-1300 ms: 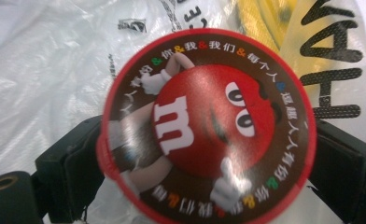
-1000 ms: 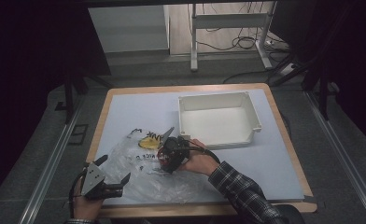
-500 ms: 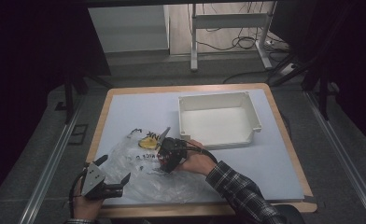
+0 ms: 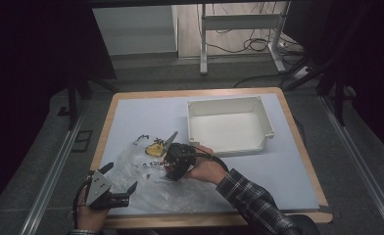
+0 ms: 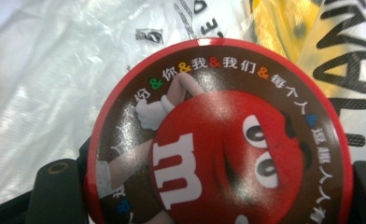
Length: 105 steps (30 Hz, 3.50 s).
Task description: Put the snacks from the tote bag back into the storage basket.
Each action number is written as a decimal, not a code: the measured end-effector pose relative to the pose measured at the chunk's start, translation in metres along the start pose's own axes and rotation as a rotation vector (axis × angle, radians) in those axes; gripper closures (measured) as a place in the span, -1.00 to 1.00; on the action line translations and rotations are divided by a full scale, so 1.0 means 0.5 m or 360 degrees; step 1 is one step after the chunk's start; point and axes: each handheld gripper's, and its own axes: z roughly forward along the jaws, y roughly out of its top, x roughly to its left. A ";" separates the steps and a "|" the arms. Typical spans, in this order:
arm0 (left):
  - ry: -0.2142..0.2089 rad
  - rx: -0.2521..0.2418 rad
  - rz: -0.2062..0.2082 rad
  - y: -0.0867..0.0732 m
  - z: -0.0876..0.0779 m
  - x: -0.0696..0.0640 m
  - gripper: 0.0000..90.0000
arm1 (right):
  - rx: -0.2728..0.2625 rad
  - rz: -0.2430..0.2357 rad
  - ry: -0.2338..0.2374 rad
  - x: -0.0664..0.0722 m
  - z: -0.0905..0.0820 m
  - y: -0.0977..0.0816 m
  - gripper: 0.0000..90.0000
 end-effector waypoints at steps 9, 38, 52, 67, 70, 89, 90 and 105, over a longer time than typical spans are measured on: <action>0.0001 -0.0005 -0.0001 0.000 0.001 -0.001 -1.00 | 0.0011 -0.0020 0.0018 0.010 -0.021 0.005 -0.43; 0.0007 -0.0002 0.0002 0.000 0.002 -0.002 -1.00 | 0.0000 0.0000 -0.0028 0.005 -0.081 -0.051 -0.43; 0.0008 0.0003 0.0005 0.000 0.003 -0.003 -1.00 | -0.0004 0.0020 -0.0058 -0.004 -0.104 -0.076 -0.43; 0.0008 0.0004 0.0010 0.001 0.003 -0.003 -1.00 | -0.0019 0.0046 -0.0086 -0.022 -0.129 -0.104 -0.43; 0.0008 0.0005 0.0011 0.001 0.003 -0.003 -1.00 | -0.0014 0.0049 -0.0094 -0.026 -0.133 -0.109 -0.43; 0.0010 -0.0002 0.0007 0.001 0.003 -0.003 -1.00 | -0.0023 0.0076 -0.0146 -0.072 -0.163 -0.140 -0.43; 0.0010 -0.0002 0.0007 0.001 0.003 -0.003 -1.00 | -0.0028 0.0076 -0.0143 -0.074 -0.165 -0.141 -0.43; 0.0013 -0.0013 0.0001 0.001 0.001 -0.002 -1.00 | -0.0029 0.0063 -0.0167 -0.104 -0.178 -0.146 -0.43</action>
